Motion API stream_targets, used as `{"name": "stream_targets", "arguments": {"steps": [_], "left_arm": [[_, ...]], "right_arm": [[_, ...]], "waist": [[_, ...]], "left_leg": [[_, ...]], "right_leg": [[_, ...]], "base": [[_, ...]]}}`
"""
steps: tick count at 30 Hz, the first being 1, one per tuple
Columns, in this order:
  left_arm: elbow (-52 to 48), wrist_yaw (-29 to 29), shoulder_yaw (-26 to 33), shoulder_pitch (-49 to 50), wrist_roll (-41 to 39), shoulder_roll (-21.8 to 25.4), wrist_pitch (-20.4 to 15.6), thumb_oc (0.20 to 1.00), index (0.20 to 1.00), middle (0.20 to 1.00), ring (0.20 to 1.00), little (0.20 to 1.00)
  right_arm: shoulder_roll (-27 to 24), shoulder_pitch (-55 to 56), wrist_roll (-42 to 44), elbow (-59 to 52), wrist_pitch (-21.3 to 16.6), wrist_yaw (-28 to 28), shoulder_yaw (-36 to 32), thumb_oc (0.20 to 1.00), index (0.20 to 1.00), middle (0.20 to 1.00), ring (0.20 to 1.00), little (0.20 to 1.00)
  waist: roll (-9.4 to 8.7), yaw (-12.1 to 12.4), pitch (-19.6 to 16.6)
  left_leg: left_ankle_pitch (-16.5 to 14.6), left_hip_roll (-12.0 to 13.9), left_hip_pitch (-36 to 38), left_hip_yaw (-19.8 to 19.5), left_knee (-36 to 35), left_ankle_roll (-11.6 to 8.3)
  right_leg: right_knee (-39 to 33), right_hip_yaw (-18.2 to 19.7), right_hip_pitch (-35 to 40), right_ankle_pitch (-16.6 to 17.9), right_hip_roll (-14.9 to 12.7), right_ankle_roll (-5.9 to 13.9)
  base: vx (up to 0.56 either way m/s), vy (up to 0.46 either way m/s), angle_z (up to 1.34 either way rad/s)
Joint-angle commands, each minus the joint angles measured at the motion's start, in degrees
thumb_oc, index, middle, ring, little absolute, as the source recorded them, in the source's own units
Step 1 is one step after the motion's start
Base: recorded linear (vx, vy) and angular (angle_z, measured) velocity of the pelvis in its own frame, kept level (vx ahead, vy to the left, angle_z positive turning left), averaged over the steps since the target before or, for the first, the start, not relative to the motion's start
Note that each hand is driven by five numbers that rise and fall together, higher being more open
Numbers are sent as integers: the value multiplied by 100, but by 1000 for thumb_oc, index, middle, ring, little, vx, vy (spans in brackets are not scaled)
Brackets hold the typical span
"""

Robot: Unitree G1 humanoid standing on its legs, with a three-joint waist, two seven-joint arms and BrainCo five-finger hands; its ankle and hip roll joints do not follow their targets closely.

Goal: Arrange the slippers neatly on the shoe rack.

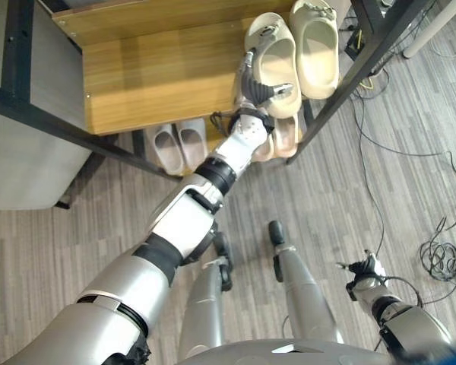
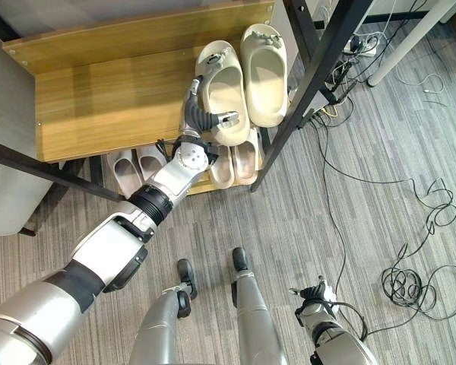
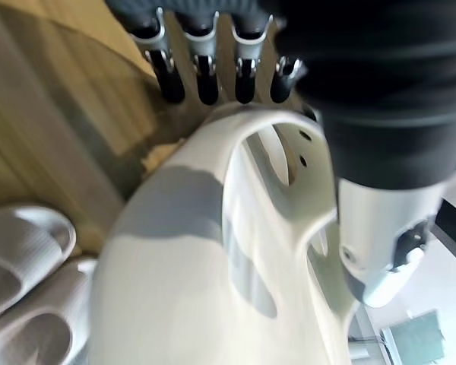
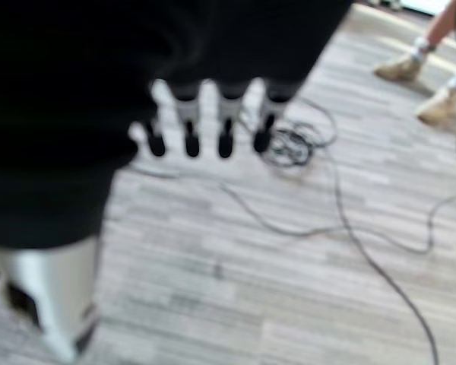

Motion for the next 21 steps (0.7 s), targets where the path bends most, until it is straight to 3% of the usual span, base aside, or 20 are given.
{"name": "stream_targets", "arguments": {"steps": [1, 2, 3, 4, 5, 6, 8, 10, 11, 13, 16, 21], "left_arm": [[139, 330, 344, -534, 305, 391, -298, 1000, 1000, 1000, 1000, 1000], [131, 330, 344, -527, 306, 395, -295, 1000, 1000, 1000, 1000, 1000], [-403, 300, 399, -136, 421, 789, -414, 1000, 1000, 1000, 1000, 1000], [-852, 238, 420, 211, 548, 1060, -497, 1000, 1000, 1000, 1000, 1000], [-865, 238, 423, 224, 551, 1065, -491, 1000, 1000, 1000, 1000, 1000], [-1706, 123, 499, 941, 838, 1498, -656, 1000, 1000, 1000, 1000, 1000], [-1999, 67, 567, 1264, 883, 1620, -694, 1000, 1000, 1000, 1000, 1000], [-3134, -221, 1044, 2556, 925, 1936, -962, 1000, 1000, 1000, 1000, 1000], [-3150, -225, 1052, 2573, 927, 1938, -954, 1000, 1000, 1000, 1000, 1000], [-4289, -740, 1503, 4054, 890, 2490, -1352, 1000, 1000, 1000, 1000, 1000], [-4883, -1579, 1936, 5494, 337, 3068, -1752, 1000, 1000, 1000, 1000, 1000], [-4907, -2849, 2429, 7412, -879, 3379, -1685, 1000, 1000, 1000, 1000, 1000]], "right_arm": [[-228, 216, -29, 177, -87, -31, 156, 1000, 1000, 1000, 1000, 1000], [-227, 218, -29, 176, -87, -31, 159, 1000, 1000, 1000, 1000, 1000], [-213, 224, -72, 98, -98, 9, 130, 1000, 1000, 1000, 1000, 1000], [-213, 239, -103, 57, -106, 42, 86, 1000, 1000, 1000, 1000, 1000], [-211, 243, -103, 56, -106, 41, 91, 1000, 1000, 1000, 1000, 1000], [-203, 270, -177, 20, -91, 127, -13, 1000, 1000, 1000, 1000, 1000], [-185, 278, -200, 4, -79, 171, -47, 1000, 1000, 1000, 1000, 1000], [-71, 402, -365, -144, -56, 312, -187, 1000, 1000, 1000, 1000, 1000], [-72, 408, -365, -146, -55, 312, -181, 1000, 1000, 1000, 1000, 1000], [-54, 562, -478, -370, -94, 384, -402, 1000, 1000, 1000, 1000, 1000], [-174, 834, -682, -632, -132, 507, -593, 1000, 1000, 1000, 1000, 1000], [-592, 1021, -856, -1562, -294, 636, -829, 1000, 1000, 1000, 1000, 1000]], "waist": [[416, 68, 55], [415, 64, 58], [380, 149, 78], [362, 224, 77], [360, 219, 81], [323, 355, 104], [302, 401, 115], [247, 612, 142], [247, 607, 148], [214, 801, 105], [154, 920, -37], [53, 1060, -199]], "left_leg": [[138, 190, -17, -502, -467, -250], [138, 190, -10, -502, -468, -250], [334, 161, 62, -496, -500, -246], [342, 149, 142, -518, -498, -268], [342, 148, 152, -518, -500, -269], [311, 119, 318, -559, -466, -300], [295, 98, 386, -569, -452, -308], [236, 15, 747, -618, -513, -333], [237, 15, 763, -617, -519, -333], [199, -34, 1122, -648, -664, -343], [184, -75, 1503, -676, -832, -356], [124, -97, 2159, -725, -956, -326]], "right_leg": [[-51, -475, -109, 94, -154, 159], [-52, -476, -102, 93, -154, 159], [-107, -518, 36, 224, -148, 137], [-121, -541, 177, 192, -148, 138], [-122, -541, 187, 191, -148, 138], [-126, -541, 440, 116, -149, 128], [-142, -560, 570, 85, -158, 121], [-260, -582, 1022, -6, -137, 102], [-266, -582, 1038, -6, -137, 102], [-384, -636, 1415, -42, -130, 108], [-605, -692, 1883, -30, -141, 159], [-867, -841, 2674, -43, -162, 254]], "base": [[28, -42, -3], [-28, -70, -2], [-36, -62, 1], [-36, -62, 2], [45, -51, 6], [48, -42, 14], [40, -28, 22], [46, -11, 18], [52, 23, 6], [58, 43, 17], [60, 59, 9], [79, 69, 13]]}}
